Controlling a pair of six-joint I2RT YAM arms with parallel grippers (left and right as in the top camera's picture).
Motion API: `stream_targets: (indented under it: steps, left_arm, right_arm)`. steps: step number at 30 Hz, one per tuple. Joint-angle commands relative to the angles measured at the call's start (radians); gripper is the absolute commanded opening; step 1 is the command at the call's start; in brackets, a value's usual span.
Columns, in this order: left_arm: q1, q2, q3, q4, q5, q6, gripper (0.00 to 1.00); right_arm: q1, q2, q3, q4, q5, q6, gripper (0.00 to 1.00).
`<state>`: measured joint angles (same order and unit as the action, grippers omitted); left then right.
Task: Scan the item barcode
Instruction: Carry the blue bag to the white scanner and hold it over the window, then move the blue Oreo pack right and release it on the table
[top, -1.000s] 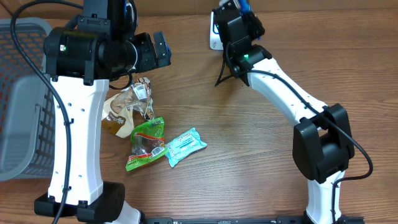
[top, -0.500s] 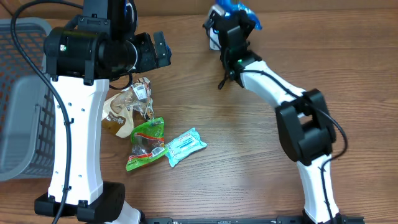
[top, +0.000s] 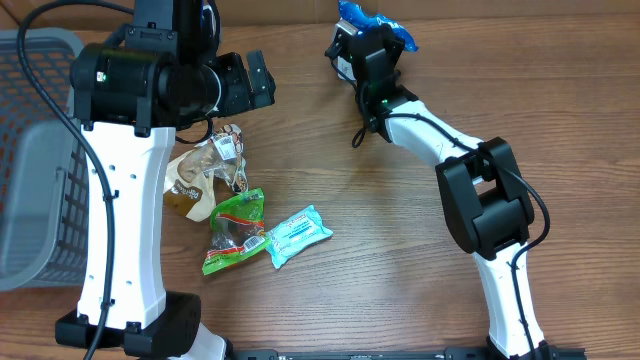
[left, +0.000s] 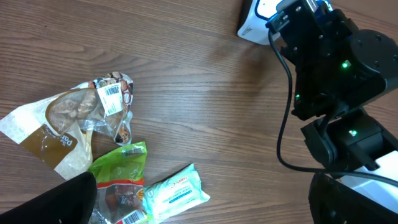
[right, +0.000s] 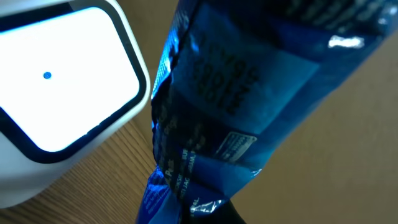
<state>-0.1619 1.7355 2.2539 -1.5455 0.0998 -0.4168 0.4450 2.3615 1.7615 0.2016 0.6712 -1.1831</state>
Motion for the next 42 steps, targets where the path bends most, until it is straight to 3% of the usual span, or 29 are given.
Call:
stream_targets:
  steps: [1, 25, 29, 37, 39, 42]
  left_arm:
    - [-0.002, 0.004, 0.006, 0.002, -0.006, -0.002, 1.00]
    - [-0.002, 0.004, 0.006, 0.002, -0.006, -0.002, 1.00]
    - [-0.002, 0.004, 0.006, 0.002, -0.006, -0.002, 1.00]
    - [-0.002, 0.004, 0.006, 0.002, -0.006, -0.002, 1.00]
    - [-0.002, 0.004, 0.006, 0.002, -0.006, -0.002, 1.00]
    - [-0.002, 0.004, 0.006, 0.002, -0.006, -0.002, 1.00]
  right_arm:
    - [-0.026, 0.022, 0.019, 0.014, -0.016, 0.004, 0.04]
    - [-0.026, 0.036, 0.019, 0.016, -0.034, -0.005, 0.04]
    - [-0.024, -0.018, 0.019, -0.146, -0.076, 0.031, 0.04]
    - [-0.047, -0.388, 0.019, -0.591, -0.280, 0.482, 0.04]
    - [-0.061, -0.477, 0.019, -0.701, -0.390, 0.624, 0.04]
    - [-0.137, -0.616, 0.019, -0.922, -0.657, 0.945, 0.04]
